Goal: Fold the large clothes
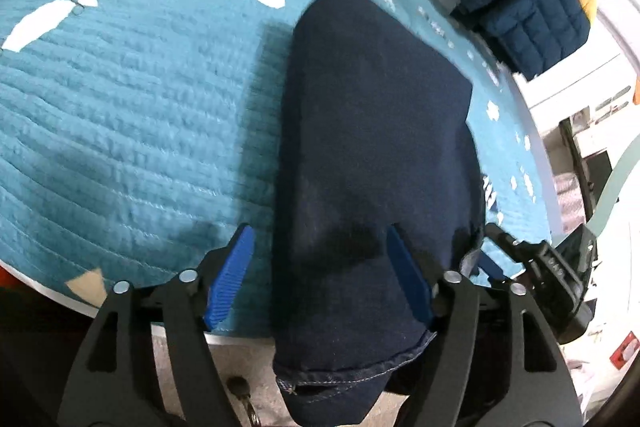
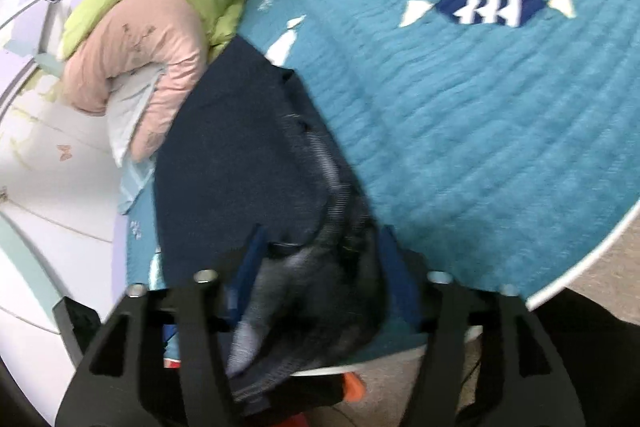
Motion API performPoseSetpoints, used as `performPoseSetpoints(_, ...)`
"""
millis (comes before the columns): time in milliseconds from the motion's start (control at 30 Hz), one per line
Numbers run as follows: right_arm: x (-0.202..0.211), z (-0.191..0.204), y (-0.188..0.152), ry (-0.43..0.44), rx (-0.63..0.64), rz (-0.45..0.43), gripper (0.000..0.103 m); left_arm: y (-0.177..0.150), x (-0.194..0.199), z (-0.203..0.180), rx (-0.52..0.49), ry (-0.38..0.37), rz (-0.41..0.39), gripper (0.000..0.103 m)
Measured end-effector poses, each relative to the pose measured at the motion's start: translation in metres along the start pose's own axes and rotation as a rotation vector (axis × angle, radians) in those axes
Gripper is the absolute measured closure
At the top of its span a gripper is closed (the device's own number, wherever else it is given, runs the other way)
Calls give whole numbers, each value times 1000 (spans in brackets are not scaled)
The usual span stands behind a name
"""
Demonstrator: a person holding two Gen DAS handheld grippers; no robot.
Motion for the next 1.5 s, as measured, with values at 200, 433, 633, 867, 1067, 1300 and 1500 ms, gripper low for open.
performPoseSetpoints(200, -22, -20, -6, 79, -82, 94, 42, -3, -21, -2, 2, 51, 68, 23)
performPoseSetpoints(433, -22, -17, -5, 159, -103, 99, 37, -1, -28, -1, 18, 39, 107, 19)
performPoseSetpoints(633, -32, -14, 2, 319, -162, 113, 30, 4, -35, -4, 23, 32, 130, 15)
performPoseSetpoints(867, -34, -10, 6, 381, -181, 109, 25, 5, -54, -32, -39, 73, 159, 15)
performPoseSetpoints(1067, -36, 17, -2, 201, -13, 91, 71, 11, -59, -45, -69, 114, 143, 26)
performPoseSetpoints(1300, -52, 19, 0, 219, -37, 125, 80, 5, -46, -33, -98, 96, 123, 47)
performPoseSetpoints(1500, -37, 82, -7, 121, 182, 61, 85, 4, -14, -41, -191, 131, 33, 67)
Point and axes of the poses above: each gripper's, at about its wrist camera, not at the fingertips, and x roughly against the way its jaws point, z to its left, y to its top, the point moved 6 cm from there along -x, roughly the way its jaws point, and after that the axes turned 15 degrees about z, right-handed, at the moved point
